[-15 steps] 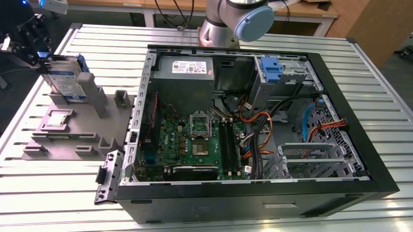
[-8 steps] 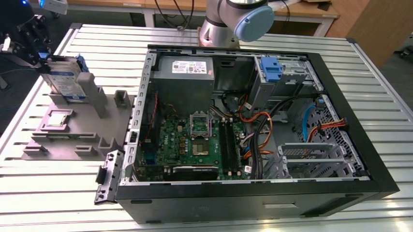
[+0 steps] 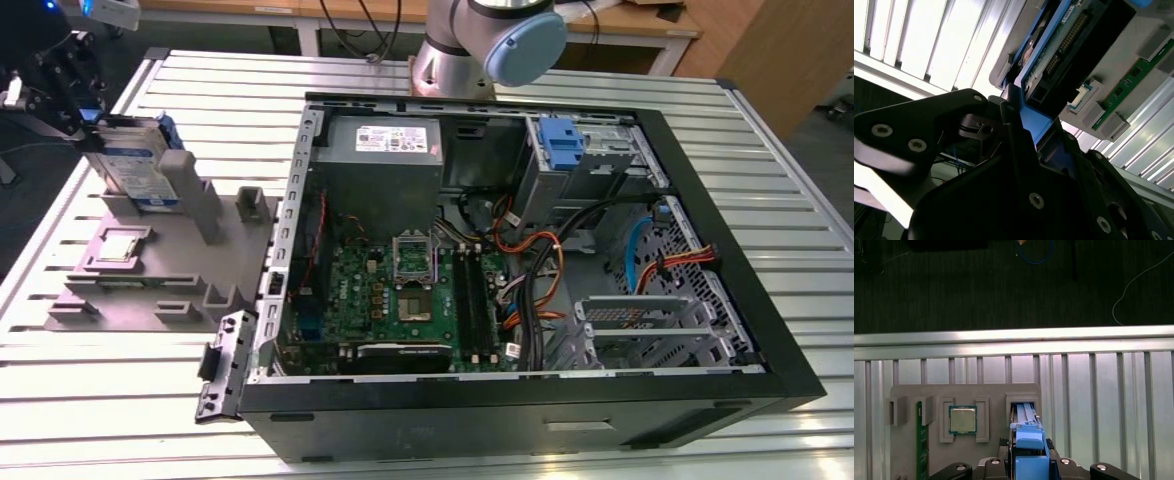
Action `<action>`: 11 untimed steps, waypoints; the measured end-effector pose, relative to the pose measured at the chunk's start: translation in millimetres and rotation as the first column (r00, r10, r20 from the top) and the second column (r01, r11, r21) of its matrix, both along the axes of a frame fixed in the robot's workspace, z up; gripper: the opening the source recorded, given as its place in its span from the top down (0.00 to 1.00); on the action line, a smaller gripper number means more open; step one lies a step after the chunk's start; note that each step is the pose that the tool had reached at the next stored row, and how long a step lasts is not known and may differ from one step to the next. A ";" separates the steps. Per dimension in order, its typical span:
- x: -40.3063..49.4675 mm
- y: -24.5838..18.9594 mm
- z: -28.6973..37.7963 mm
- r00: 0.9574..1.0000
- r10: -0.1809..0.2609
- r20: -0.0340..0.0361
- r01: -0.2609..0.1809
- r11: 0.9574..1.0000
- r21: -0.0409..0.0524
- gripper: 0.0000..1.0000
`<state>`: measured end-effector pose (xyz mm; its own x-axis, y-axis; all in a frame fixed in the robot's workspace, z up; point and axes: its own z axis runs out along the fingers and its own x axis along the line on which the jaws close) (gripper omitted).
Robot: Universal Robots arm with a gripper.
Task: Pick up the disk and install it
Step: 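Pick up the disk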
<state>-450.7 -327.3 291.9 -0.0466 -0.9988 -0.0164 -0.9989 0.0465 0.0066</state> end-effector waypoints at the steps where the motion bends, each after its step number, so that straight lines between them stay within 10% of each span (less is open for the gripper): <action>1: 0.0 0.0 0.0 1.000 0.000 0.000 0.000 1.000 0.000 0.64; 11: 0.0 0.0 7.6 1.000 0.000 0.000 0.000 1.000 0.000 0.64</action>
